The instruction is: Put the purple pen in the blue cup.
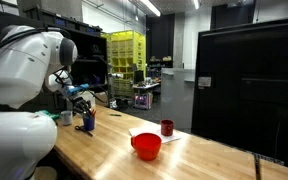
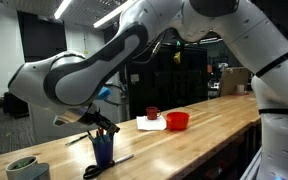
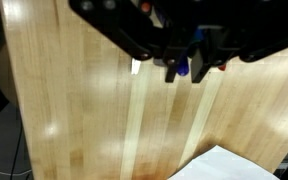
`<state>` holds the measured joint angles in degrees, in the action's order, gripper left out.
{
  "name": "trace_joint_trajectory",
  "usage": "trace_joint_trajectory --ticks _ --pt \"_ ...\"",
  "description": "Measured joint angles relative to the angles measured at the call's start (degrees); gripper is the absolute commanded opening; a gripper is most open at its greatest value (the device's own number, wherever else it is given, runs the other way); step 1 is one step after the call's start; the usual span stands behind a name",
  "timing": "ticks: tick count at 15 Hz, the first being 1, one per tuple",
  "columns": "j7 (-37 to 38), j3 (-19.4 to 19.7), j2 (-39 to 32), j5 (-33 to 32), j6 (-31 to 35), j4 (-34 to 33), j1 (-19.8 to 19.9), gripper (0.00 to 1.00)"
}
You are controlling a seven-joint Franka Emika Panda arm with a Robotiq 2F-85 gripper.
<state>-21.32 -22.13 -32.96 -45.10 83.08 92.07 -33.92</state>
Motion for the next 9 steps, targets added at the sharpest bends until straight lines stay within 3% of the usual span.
trace_joint_trajectory --ticks 6,9 --pt "-0.94 0.0 0.06 -2.14 -1.97 -3.41 -0.11 0.95" --pt "-0.36 0.24 0.84 -2.32 -3.02 -5.06 0.11 1.0"
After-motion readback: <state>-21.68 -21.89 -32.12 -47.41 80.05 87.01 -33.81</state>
